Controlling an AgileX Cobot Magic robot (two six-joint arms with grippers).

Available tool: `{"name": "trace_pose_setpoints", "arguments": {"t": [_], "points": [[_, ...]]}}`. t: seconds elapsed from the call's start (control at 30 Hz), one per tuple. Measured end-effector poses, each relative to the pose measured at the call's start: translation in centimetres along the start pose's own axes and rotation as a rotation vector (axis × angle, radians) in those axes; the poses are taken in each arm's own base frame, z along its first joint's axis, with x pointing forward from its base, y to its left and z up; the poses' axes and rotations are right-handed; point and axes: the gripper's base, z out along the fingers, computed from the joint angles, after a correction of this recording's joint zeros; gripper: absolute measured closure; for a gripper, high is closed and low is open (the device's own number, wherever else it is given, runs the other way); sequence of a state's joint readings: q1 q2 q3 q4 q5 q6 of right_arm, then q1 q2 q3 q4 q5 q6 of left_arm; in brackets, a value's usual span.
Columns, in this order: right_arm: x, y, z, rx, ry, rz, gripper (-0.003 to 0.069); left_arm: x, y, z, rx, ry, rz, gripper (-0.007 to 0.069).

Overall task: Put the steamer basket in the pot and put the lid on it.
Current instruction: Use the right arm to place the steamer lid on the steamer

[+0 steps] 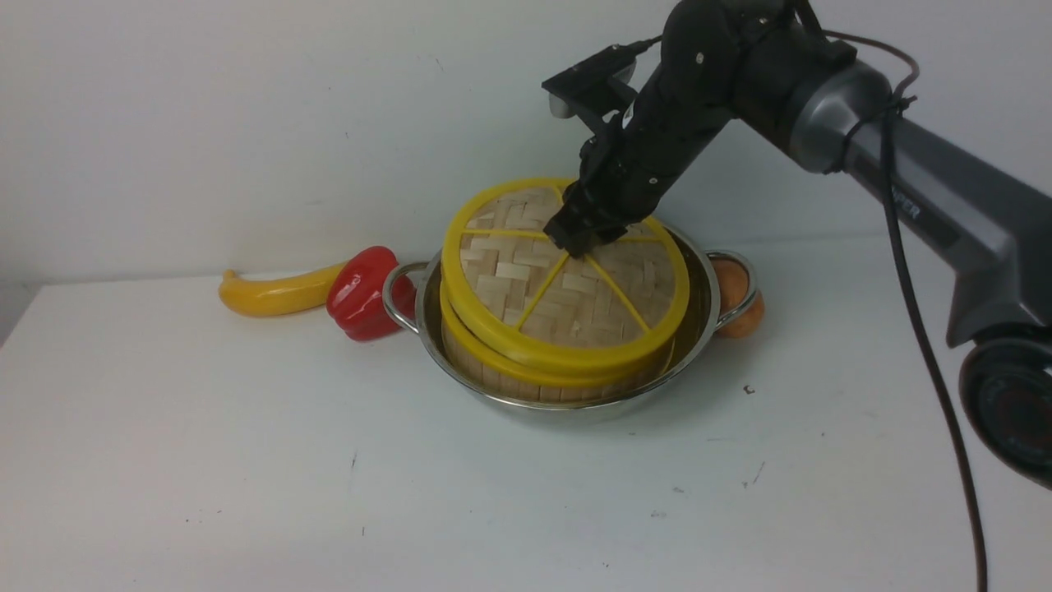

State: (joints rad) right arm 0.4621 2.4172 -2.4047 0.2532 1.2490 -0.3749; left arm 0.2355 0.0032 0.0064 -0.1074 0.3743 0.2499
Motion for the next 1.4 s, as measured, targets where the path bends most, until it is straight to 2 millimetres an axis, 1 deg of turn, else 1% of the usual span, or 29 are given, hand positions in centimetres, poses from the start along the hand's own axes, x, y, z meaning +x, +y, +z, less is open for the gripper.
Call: {"name": "trace_pose_setpoints", "arguments": {"t": [0.1,0.53,1.4], "points": [[0.1,0.0,0.5,-0.005,0.001,0.002,0.0515,0.0,0.0,0.0,0.0,0.0,0.0,0.0384],[0.4,-0.2,1.3,-0.001,0.019,-0.002,0.0515,0.0,0.0,0.0,0.0,0.0,0.0,0.0384],[0.2,-0.1,1.3,-0.01,-0.004,-0.04,0.0515,0.0,0.0,0.0,0.0,0.0,0.0,0.0384]]}}
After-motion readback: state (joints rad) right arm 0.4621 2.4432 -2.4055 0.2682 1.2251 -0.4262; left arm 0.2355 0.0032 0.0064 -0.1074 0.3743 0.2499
